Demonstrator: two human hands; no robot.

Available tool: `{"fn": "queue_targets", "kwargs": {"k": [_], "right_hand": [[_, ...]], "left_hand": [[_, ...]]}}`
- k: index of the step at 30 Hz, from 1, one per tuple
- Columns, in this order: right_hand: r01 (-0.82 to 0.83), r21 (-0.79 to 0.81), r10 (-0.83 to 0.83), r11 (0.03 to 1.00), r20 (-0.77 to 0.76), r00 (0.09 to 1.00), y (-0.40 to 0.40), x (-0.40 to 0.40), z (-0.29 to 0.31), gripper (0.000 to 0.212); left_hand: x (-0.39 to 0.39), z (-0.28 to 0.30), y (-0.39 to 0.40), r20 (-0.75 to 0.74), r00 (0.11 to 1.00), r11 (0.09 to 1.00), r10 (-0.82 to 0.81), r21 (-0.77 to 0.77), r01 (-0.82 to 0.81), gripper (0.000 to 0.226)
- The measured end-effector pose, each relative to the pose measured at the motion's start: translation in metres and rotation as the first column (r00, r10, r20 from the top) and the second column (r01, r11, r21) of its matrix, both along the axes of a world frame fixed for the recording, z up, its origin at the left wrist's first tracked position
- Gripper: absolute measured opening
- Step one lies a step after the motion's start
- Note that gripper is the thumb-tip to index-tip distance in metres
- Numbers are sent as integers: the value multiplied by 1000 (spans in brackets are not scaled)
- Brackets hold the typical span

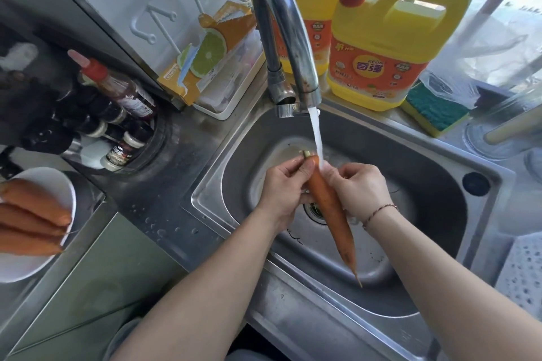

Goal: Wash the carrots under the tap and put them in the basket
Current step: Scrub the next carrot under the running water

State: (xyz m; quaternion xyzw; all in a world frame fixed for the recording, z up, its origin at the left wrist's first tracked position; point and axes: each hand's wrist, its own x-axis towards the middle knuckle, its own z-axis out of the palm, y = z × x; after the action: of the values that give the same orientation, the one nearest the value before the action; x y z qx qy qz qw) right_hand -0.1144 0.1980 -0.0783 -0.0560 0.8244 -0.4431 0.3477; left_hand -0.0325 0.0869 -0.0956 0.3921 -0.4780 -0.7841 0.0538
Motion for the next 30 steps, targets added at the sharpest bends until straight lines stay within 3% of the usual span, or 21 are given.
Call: {"fn": "queue_targets", "kwargs": {"k": [2,4,6,10,16,22,27,30], "right_hand": [[-69,-62,72,996,40,997,5,4,-2,21],[-79,-104,87,991,78,993,9,6,-3,12],[-16,-96,24,995,74,997,9,6,-2,16],[62,32,-60,998,-50,997,3,6,-4,45],[-4,-12,5,1000,87,996,2,2,7,15],[58,0,-58,998,136,989,-4,-1,9,27],[1,13,-3,1000,172,985,-4,3,10,22],[26,33,-30,999,122,992,-5,0,8,29]], "left_hand": [[0,-3,-4,23,999,999,39,11,-40,25],[0,-6,-5,30,998,998,60,29,-61,26],[1,-6,1,16,999,998,46,36,-46,21],[1,-7,11,-4,1000,999,18,30,-18,20],[-4,-6,2,3,997,996,77,40,-77,17],[-3,-5,3,-20,999,999,38,13,-38,17],[1,-8,-2,29,996,995,86,40,-87,37],[1,-6,2,16,998,997,68,41,-69,28]]}}
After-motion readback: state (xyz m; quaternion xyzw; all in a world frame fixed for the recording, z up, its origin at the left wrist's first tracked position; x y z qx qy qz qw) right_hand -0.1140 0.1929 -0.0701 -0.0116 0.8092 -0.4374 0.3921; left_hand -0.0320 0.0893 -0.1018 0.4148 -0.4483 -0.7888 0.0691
